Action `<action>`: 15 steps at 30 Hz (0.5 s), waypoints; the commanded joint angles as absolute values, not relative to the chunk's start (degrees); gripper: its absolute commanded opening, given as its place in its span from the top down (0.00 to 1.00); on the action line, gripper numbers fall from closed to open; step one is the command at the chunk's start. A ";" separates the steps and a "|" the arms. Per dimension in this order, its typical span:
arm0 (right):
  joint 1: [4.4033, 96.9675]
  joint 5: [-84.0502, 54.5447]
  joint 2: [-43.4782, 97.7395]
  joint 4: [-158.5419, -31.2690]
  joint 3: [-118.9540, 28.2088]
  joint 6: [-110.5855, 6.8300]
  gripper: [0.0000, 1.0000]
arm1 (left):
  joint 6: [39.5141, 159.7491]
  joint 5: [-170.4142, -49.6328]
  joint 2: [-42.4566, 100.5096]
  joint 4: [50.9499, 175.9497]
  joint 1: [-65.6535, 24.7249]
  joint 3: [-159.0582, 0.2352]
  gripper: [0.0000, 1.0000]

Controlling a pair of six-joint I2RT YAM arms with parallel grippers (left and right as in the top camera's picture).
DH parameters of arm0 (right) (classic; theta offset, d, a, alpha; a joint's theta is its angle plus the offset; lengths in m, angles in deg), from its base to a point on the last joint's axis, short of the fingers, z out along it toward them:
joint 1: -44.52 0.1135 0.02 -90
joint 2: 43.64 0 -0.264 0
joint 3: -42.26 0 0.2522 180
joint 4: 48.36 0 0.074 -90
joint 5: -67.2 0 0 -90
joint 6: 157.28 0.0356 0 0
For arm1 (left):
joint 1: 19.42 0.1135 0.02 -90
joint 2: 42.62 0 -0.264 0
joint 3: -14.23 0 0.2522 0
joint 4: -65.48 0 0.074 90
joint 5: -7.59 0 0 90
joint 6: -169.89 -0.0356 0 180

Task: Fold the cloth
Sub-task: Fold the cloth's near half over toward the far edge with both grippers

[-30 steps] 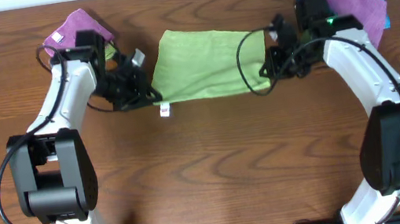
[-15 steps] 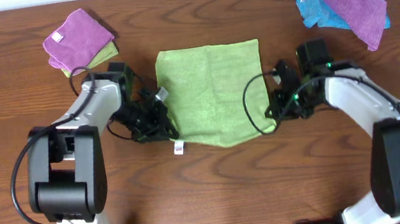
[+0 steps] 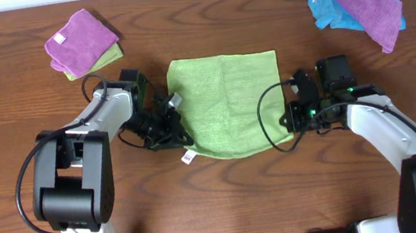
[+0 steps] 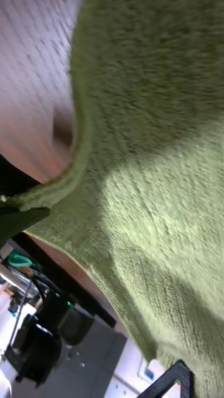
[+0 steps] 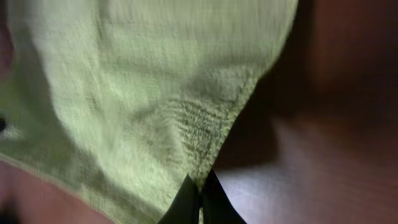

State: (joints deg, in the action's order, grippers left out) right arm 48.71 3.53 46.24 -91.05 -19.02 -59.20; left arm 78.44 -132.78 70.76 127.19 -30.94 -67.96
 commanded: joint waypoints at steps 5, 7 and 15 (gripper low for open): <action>48.25 1.37 45.48 -83.94 -18.91 -52.36 0.99 | 86.07 -136.69 70.83 121.26 -30.90 -69.18 0.94; 48.25 0.58 45.48 -83.27 -18.91 -51.86 0.99 | 87.80 -136.67 70.83 120.24 -30.70 -70.78 0.94; 48.25 -1.54 45.50 -80.49 -18.94 -49.45 0.99 | 89.50 -133.19 70.83 119.01 -29.50 -78.43 0.94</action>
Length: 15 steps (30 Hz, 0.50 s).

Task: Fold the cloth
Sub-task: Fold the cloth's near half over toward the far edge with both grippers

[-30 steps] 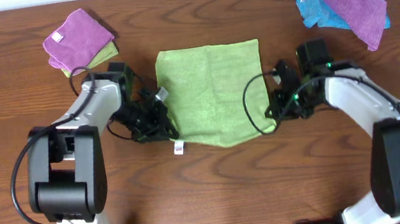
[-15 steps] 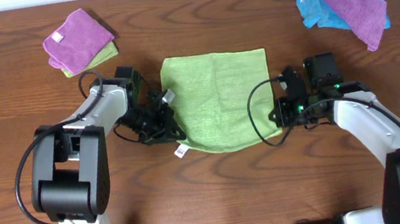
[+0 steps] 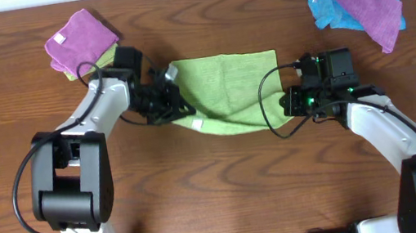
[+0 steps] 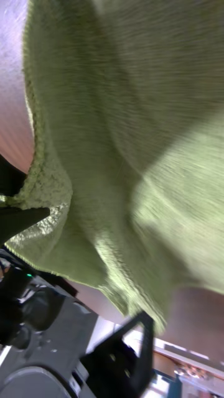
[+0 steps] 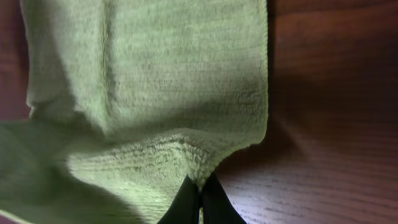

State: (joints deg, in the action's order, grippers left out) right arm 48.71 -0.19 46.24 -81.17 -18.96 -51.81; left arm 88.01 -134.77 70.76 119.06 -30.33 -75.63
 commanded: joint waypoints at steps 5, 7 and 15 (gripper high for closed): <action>48.25 -2.35 45.50 -77.37 -18.94 -47.94 0.99 | 90.72 -129.61 70.83 118.05 -28.43 -81.16 0.94; 48.25 -3.44 45.50 -76.23 -18.94 -47.31 0.99 | 92.08 -129.19 70.83 116.04 -27.99 -81.20 0.94; 48.25 -6.59 45.50 -71.05 -18.94 -45.45 0.99 | 96.91 -125.00 70.83 107.41 -28.02 -81.20 0.94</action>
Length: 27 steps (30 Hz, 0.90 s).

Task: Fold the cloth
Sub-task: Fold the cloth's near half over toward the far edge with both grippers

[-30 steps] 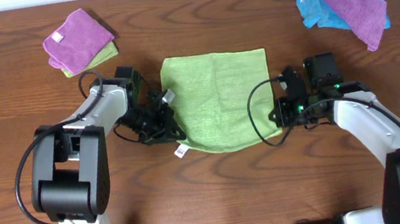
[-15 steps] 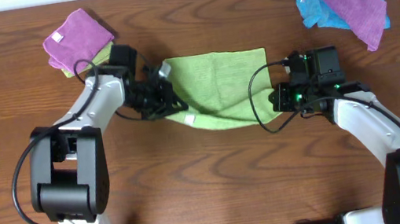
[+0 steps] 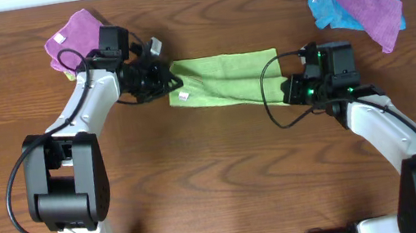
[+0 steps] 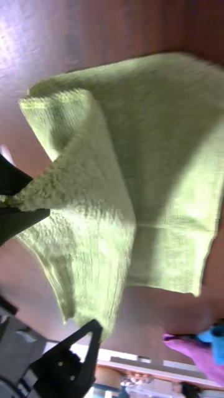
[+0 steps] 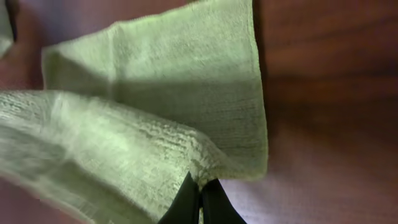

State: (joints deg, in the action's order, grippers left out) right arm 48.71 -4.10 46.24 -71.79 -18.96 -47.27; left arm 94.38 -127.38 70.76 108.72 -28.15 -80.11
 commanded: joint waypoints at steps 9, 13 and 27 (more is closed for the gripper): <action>48.27 -8.18 49.41 -62.79 -18.96 -44.56 0.99 | 98.37 -121.48 70.85 102.69 -29.11 -81.20 0.94; 48.29 -8.23 51.97 -59.09 -19.11 -44.58 0.99 | 98.37 -117.06 70.92 101.83 -30.92 -81.18 0.94; 48.25 -8.58 60.06 -52.89 -24.27 -45.26 0.99 | 101.06 -105.78 73.43 93.37 -32.96 -81.18 0.94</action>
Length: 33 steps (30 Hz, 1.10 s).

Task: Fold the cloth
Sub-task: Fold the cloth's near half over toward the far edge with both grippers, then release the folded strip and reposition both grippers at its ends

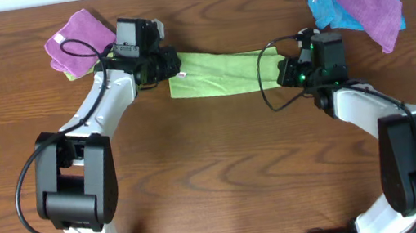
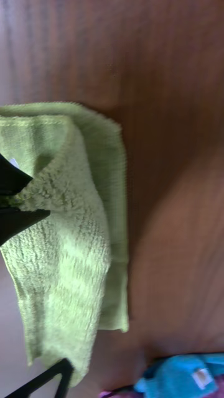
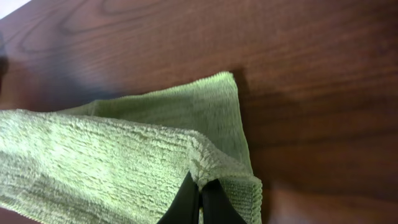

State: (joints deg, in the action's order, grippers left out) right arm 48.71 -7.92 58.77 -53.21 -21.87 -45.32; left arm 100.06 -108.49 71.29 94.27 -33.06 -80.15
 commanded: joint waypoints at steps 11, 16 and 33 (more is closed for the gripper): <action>48.23 -11.88 63.71 -52.40 -27.74 -47.46 0.99 | 102.68 -104.69 76.64 89.00 -32.96 -81.18 0.94; 48.25 -11.90 66.86 -52.16 -29.69 -48.10 0.98 | 102.92 -104.71 77.45 88.85 -32.96 -81.18 0.94; 48.25 -12.47 69.37 -51.25 -31.09 -48.93 0.73 | 102.81 -104.30 77.71 92.50 -32.87 -81.18 0.94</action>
